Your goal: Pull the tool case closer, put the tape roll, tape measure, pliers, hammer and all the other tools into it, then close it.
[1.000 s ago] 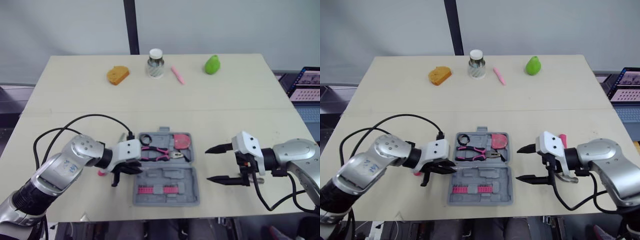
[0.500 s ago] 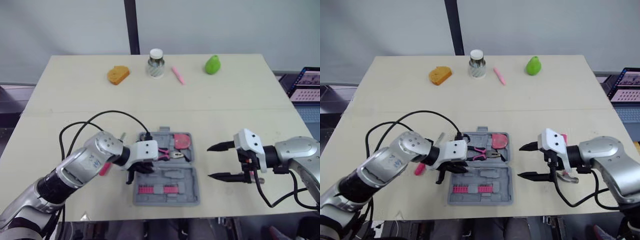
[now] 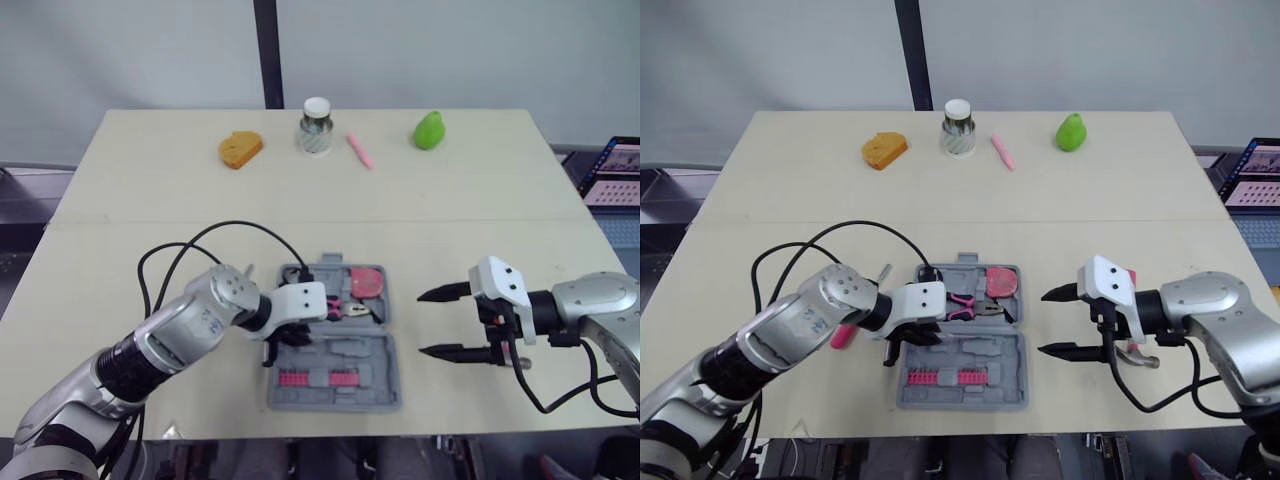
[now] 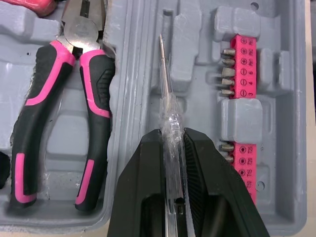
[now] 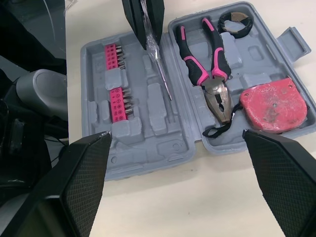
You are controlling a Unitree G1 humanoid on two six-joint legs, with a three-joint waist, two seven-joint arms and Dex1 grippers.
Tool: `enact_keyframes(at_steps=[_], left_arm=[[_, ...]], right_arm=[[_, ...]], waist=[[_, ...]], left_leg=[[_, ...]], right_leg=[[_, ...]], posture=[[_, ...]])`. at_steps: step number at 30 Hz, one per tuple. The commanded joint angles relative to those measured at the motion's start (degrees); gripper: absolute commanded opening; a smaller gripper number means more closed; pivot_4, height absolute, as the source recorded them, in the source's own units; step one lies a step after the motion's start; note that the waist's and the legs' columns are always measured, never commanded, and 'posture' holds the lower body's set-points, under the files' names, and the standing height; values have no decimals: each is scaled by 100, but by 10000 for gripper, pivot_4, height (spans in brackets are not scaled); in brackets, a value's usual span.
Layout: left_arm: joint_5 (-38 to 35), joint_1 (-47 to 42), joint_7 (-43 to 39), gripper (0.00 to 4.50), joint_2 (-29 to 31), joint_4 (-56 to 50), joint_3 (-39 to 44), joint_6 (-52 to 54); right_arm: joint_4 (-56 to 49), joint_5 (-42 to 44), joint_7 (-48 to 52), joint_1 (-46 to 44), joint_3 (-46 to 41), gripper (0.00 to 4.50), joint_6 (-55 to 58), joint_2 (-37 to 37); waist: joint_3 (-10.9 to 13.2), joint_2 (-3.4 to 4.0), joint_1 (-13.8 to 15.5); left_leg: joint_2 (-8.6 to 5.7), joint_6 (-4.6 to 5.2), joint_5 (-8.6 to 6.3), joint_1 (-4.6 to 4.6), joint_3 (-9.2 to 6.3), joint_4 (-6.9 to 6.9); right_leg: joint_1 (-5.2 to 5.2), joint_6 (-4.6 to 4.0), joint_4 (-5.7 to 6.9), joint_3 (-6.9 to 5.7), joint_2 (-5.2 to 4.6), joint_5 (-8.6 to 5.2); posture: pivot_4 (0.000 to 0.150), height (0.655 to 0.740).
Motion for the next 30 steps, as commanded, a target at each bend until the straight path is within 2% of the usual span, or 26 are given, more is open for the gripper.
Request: enact_keyframes(at_steps=[1, 30], left_arm=[[-8, -127, 15, 881, -45, -192, -24, 108], [73, -193, 64, 881, -302, 135, -265, -111]], right_arm=[[-201, 71, -45, -3, -245, 45000, 26, -69], [-334, 126, -156, 228, -480, 45000, 86, -50]], waist=[[0, 0, -2], [0, 0, 12]], left_leg=[[0, 1, -1, -1, -1, 2], [-2, 4, -3, -6, -8, 19]], right_leg=[[0, 0, 1, 0, 1, 0], [2, 0, 8, 7, 5, 0]], posture=[[1500, 7400], [1500, 7400]])
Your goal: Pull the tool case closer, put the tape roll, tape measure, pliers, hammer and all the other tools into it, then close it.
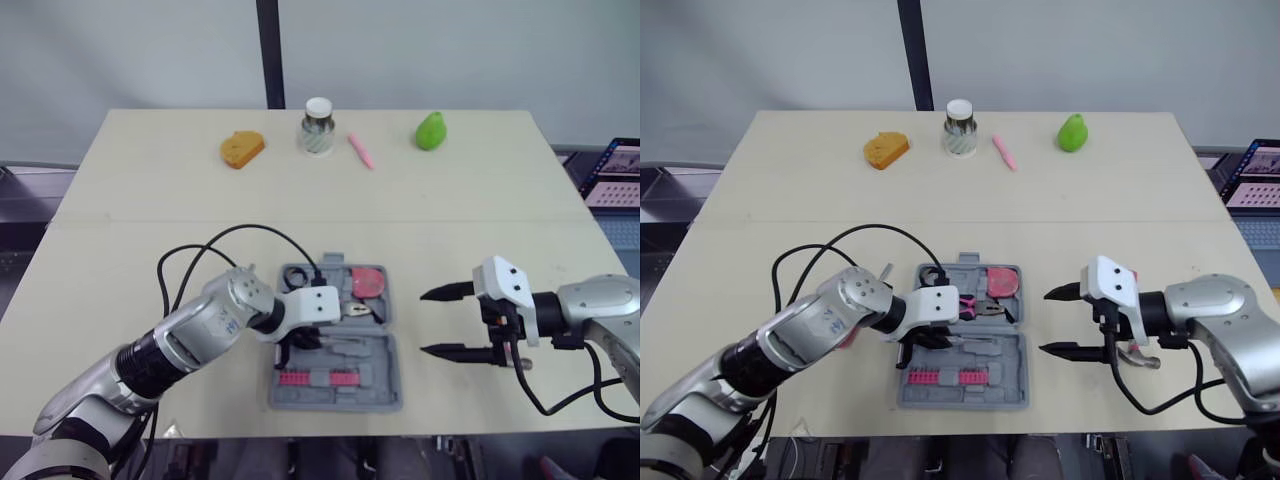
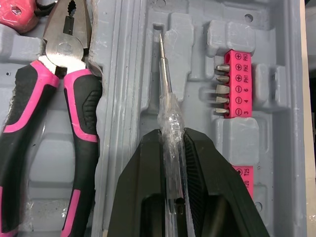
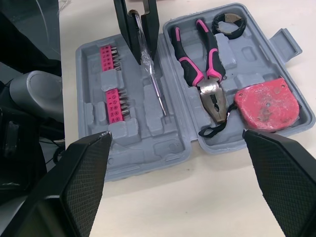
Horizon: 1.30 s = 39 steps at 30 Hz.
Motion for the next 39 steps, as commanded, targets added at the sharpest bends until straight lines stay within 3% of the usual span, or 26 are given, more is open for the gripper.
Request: enact_keyframes(at_steps=[1, 39], left_arm=[[39, -76, 8, 881, -45, -61, -5, -96], [316, 108, 51, 881, -339, 376, -118, -830]], right_arm=[[-175, 104, -38, 31, -277, 45000, -1, -52], [-287, 191, -72, 128, -449, 45000, 117, -52]], waist=[[0, 0, 3], [-1, -1, 100]], left_leg=[[0, 0, 0, 0, 0, 0], [-7, 4, -2, 0, 2, 10]], right_leg=[[0, 0, 0, 0, 0, 0], [2, 0, 6, 2, 0, 0]], posture=[[1500, 7400], [1500, 7400]])
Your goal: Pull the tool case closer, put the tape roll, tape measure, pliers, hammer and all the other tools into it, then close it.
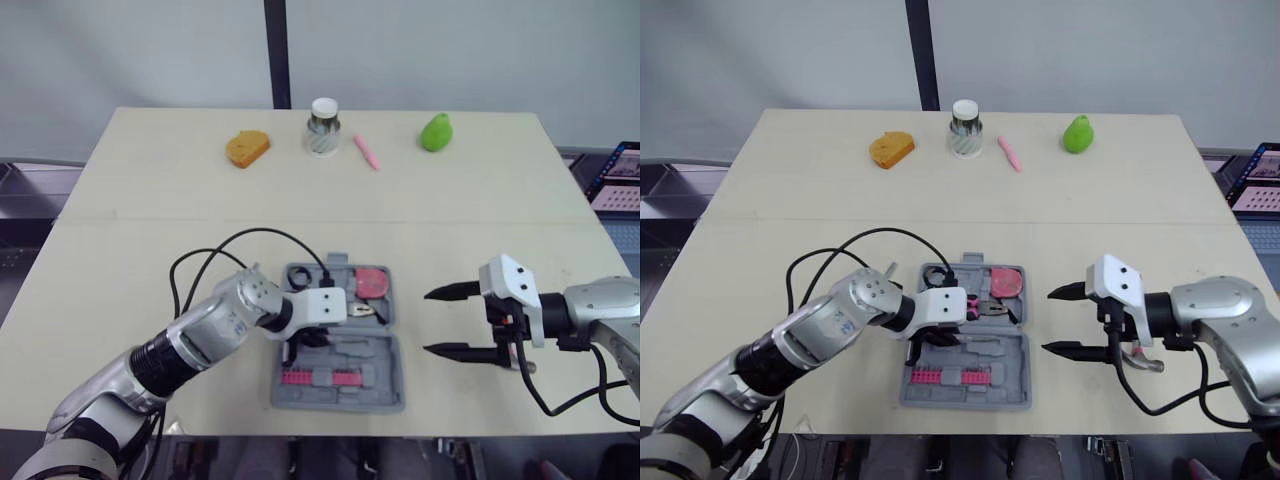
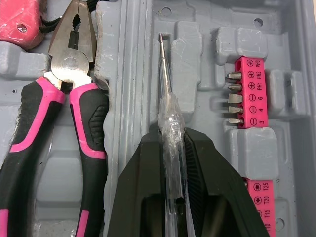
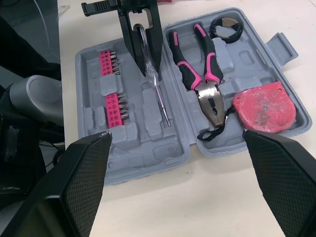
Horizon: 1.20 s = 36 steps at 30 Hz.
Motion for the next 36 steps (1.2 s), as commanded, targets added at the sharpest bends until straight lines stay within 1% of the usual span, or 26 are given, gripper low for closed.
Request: enact_keyframes(at_steps=[1, 12, 14, 15, 17, 20, 21, 27, 32, 33, 36], left_arm=[[64, 70, -26, 881, -56, -75, -22, -125], [129, 117, -53, 881, -87, -11, -11, -216], [137, 124, -52, 11604, -99, -2, 4, -226], [144, 126, -52, 15651, -106, 1, 12, -234], [154, 127, -63, 25269, -126, -8, 27, -224], [85, 119, -130, 41225, -164, -101, 91, -137], [5, 108, -168, 44526, -183, -189, 146, -40], [-308, 28, -193, 44526, -321, -497, 389, 408], [-756, -55, -137, 44526, -482, -793, 842, 992], [-899, -46, -115, 44526, -499, -879, 1044, 1136], [-1156, 123, -163, 44526, -279, -1004, 1494, 1010]], right_arm=[[-214, 117, -44, 8, -228, 45000, 11, -52], [-227, 143, -76, -23, -218, 45000, 38, -48], [-227, 145, -82, -32, -212, 45000, 46, -45], [-227, 147, -84, -36, -210, 45000, 49, -44], [-228, 146, -85, -37, -207, 45000, 52, -44], [-227, 153, -79, -40, -206, 45000, 53, -42], [-232, 172, -76, -45, -218, 45000, 63, -42], [-256, 231, -83, -91, -228, 45000, 111, -20], [-198, 213, -91, -193, -178, 45000, 80, 22], [-186, 219, -100, -232, -187, 45000, 79, 32], [-101, 218, -151, -346, -204, 45000, 64, 96]], waist=[[0, 0, 2], [0, 0, 5], [0, 0, 5], [0, 0, 4], [0, 0, 3], [0, 0, 3], [0, 0, 2], [0, 0, 1], [0, 0, -3], [0, 0, -4], [0, 0, -18]], left_leg=[[0, 0, 0, 0, 0, 0], [-1, 0, 0, 0, -1, 1], [-1, 0, 0, 0, -1, 1], [-1, 0, 0, 0, -1, 1], [-1, 0, 0, 0, 0, 1], [-1, 0, 0, 1, -1, 3], [-1, 0, 0, 1, -1, 3], [1, 0, 0, 1, -1, 3], [3, 0, 0, 0, -4, 4], [3, 0, 0, 1, -4, 4], [5, 0, 0, 1, -5, 4]], right_leg=[[0, 0, 0, 0, 0, 0], [1, 0, 0, 1, 0, 0], [1, 0, 0, 1, 0, 0], [1, 0, 0, 1, 0, 0], [1, 0, 0, 0, 0, 0], [1, 0, 3, 1, 0, 0], [1, 0, 4, 1, 0, 0], [1, 0, 5, 1, 0, 0], [2, 0, 5, 3, 0, 0], [2, 0, 6, 3, 0, 0], [2, 0, 6, 3, 1, 0]], posture=[[1500, 7400], [1500, 7400], [1500, 7400], [1500, 7400], [1500, 7400], [1500, 7400], [1500, 7400], [1500, 7400], [1500, 7400], [1500, 7400], [1500, 7400]])
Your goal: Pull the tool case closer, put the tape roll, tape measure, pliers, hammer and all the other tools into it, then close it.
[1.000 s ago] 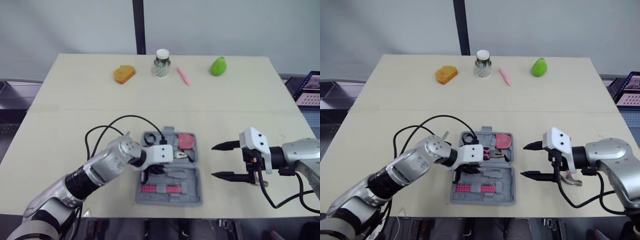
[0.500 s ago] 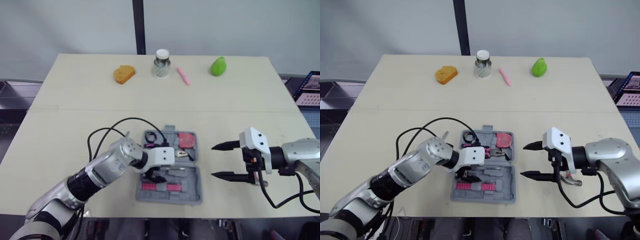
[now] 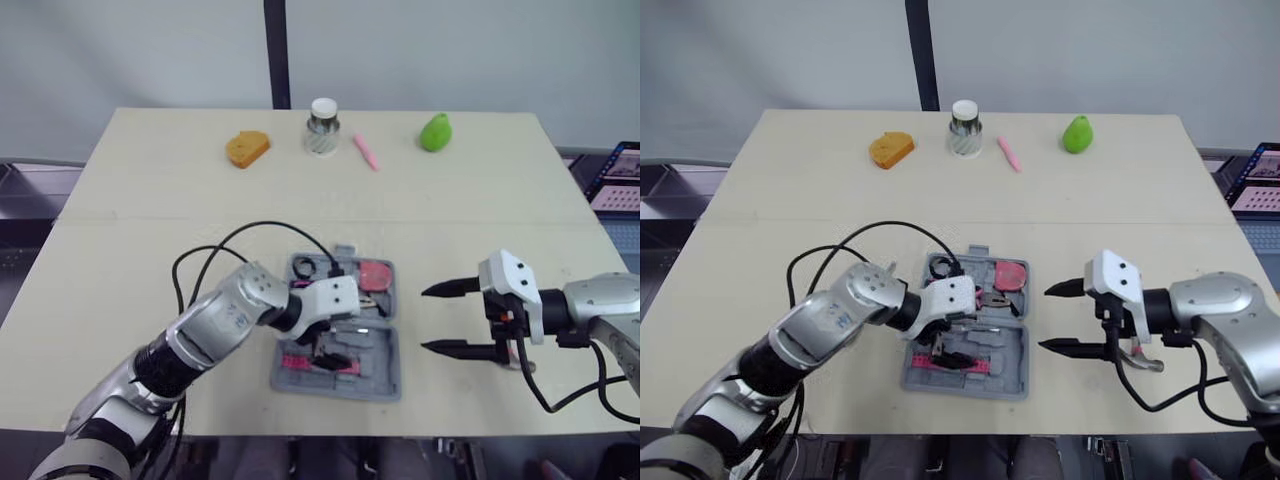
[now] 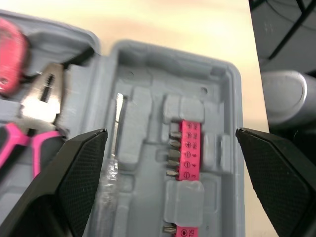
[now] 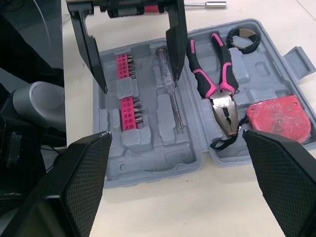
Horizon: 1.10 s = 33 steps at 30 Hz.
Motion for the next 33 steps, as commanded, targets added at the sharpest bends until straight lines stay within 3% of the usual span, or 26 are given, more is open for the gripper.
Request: enact_keyframes(at_steps=[1, 4, 9, 10, 13, 18, 19, 33], left_arm=[[-280, 229, -56, 44526, 292, -244, 559, -241], [-195, 568, -25, 44526, 506, 49, 771, -1140], [-522, 1539, 93, 44526, 94, 977, 1709, -2940], [-498, 1653, 109, 42212, 2, 1102, 1748, -3211], [-561, 1839, 139, 30614, -279, 1396, 1910, -3631], [-504, 2036, 64, 2910, -570, 2089, 1888, -4274], [-461, 2049, 38, 1070, -578, 2162, 1841, -4342], [-10, 2175, -52, 1070, -530, 2724, 1430, -4707]], right_arm=[[-20, 91, -116, -145, -206, 45000, -57, 59], [61, 88, -127, -171, -199, 45000, -74, 103], [261, 405, -179, -356, -381, 45000, 131, 248], [285, 383, -169, -363, -367, 45000, 113, 240], [322, 334, -158, -380, -324, 45000, 71, 251], [435, 254, -168, -553, -214, 45000, 2, 337], [457, 241, -152, -574, -212, 45000, -6, 338], [559, 145, -12, -570, -188, 45000, -128, 297]], waist=[[0, 1, -22], [-1, 1, -40], [-1, 1, -29], [-1, 0, -1], [-1, 0, 31], [-2, 0, -11], [-2, 0, -17], [-2, 0, -23]], left_leg=[[2, 0, 0, 1, 0, -1], [1, -2, -1, 4, 0, -2], [5, -2, -1, 3, 1, -1], [4, -2, -1, 1, -2, 0], [1, 0, -2, -1, -9, 3], [-7, 0, -2, 2, -6, 2], [-8, -1, -2, 1, -5, 2], [-4, -3, -3, 1, -5, 2]], right_leg=[[0, 0, 0, 0, 0, 0], [0, -1, 2, 1, 6, -1], [0, -1, -2, 5, 4, -1], [1, -1, -1, 3, 4, -1], [4, 0, -2, 9, 0, 0], [4, 0, 1, 9, 3, 0], [2, 0, 0, 9, 5, 0], [2, 0, -2, 12, 9, 0]], posture=[[1500, 7400], [1500, 7400], [1500, 7400], [1500, 7400], [1500, 7400], [1500, 7400], [1500, 7400], [1500, 7400]])
